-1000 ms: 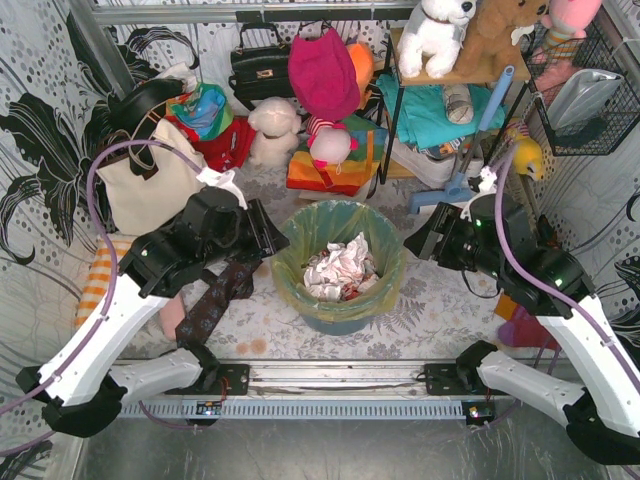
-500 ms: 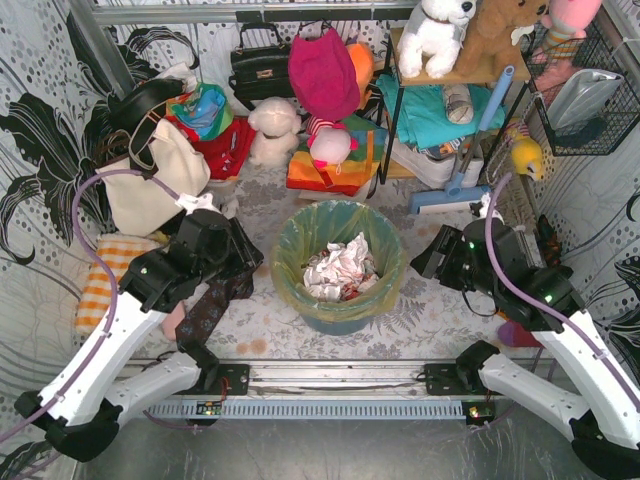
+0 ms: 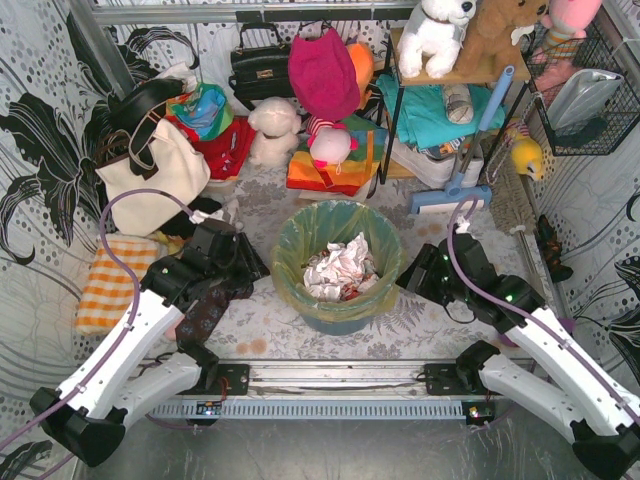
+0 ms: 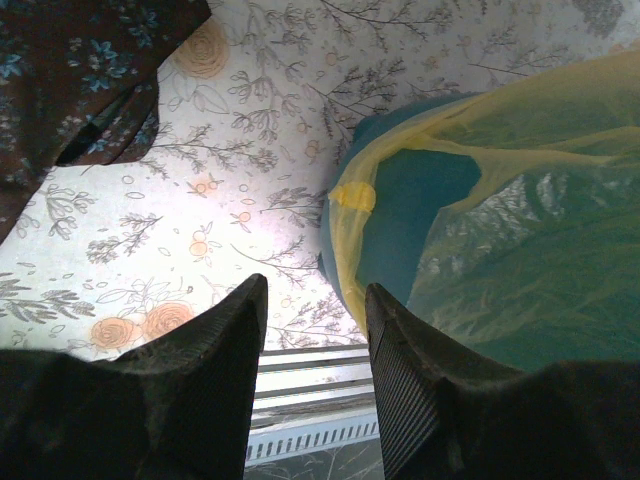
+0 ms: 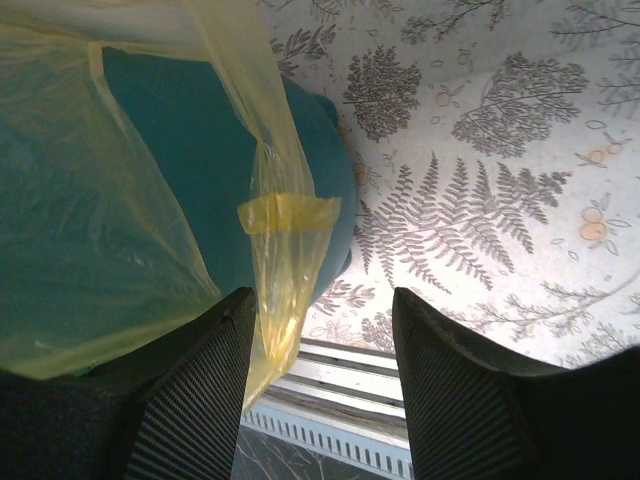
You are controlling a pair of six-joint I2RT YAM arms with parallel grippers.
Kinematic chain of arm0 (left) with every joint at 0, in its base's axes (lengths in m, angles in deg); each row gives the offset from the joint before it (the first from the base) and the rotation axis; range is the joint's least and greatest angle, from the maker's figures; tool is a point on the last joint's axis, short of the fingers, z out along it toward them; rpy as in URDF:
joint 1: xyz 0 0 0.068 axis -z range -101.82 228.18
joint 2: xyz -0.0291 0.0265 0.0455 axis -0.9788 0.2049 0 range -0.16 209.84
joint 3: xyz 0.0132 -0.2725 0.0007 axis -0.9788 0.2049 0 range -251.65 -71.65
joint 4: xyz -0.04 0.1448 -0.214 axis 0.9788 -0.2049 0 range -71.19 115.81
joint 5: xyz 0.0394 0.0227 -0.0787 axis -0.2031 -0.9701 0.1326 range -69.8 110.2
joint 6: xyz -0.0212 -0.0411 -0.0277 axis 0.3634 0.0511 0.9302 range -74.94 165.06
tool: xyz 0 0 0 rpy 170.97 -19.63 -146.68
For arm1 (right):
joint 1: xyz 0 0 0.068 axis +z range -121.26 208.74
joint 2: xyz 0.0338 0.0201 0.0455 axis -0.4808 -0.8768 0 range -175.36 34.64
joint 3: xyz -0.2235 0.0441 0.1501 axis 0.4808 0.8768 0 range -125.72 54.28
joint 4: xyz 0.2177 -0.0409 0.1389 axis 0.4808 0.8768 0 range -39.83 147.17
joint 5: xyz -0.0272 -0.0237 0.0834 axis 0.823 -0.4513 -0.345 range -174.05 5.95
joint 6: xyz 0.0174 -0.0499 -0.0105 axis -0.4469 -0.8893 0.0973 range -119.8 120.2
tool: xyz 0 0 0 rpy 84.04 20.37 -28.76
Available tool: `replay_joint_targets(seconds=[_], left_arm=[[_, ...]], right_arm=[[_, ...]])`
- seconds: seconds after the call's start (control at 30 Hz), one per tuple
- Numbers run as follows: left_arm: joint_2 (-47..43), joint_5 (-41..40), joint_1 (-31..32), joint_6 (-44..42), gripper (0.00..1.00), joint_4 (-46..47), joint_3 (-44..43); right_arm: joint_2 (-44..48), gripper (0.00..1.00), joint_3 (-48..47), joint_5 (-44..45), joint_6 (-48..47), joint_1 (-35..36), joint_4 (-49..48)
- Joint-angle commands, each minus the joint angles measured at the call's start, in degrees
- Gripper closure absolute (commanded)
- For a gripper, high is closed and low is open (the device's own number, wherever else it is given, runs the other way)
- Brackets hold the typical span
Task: Tie the trash bag
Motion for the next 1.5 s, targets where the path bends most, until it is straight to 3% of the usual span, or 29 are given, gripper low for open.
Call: replay_joint_targets(seconds=[0.0, 0.47, 0.83, 0.93, 1.0, 1.03, 1.2, 1.3, 1.47], left_arm=[[-0.28, 1.87, -0.34, 0.19, 0.48, 3.95, -0.87], [-0.24, 1.98, -0.34, 0.19, 0.48, 3.38, -2.03], [0.28, 2.16, -0.40, 0.03, 0.48, 3.20, -1.92], [0.14, 2.15, -0.35, 0.03, 0.48, 3.17, -1.72], [0.04, 1.99, -0.35, 0.01, 0.48, 3.16, -1.61], [0.04, 1.92, -0.39, -0.03, 0.48, 3.14, -1.61], [0.12, 1.88, -0.34, -0.10, 0.48, 3.12, -1.44], [0.15, 1.88, -0.35, -0.07, 0.48, 3.12, -1.35], [-0.04, 1.80, -0.34, -0.19, 0.48, 3.11, -1.19]], right_arm=[[-1.45, 0.43, 1.28, -1.68, 1.59, 0.40, -8.09], [-1.75, 0.44, 10.00, -1.27, 2.22, 0.35, -12.46], [-1.42, 0.49, 11.33, 5.62, 0.29, 0.37, -4.83], [-1.58, 0.79, 10.84, 5.81, -0.20, 0.37, -4.35], [-1.30, 0.85, 10.44, 5.75, -0.24, 0.38, -4.65], [-1.14, 0.84, 10.23, 5.67, -0.27, 0.39, -4.95], [0.12, 0.55, 8.85, 4.64, -0.44, 0.39, -7.63], [-0.30, 0.52, 7.93, 4.66, -1.02, 0.38, -8.99], [-3.63, 0.55, 6.16, 4.88, -3.81, 0.32, -11.69]])
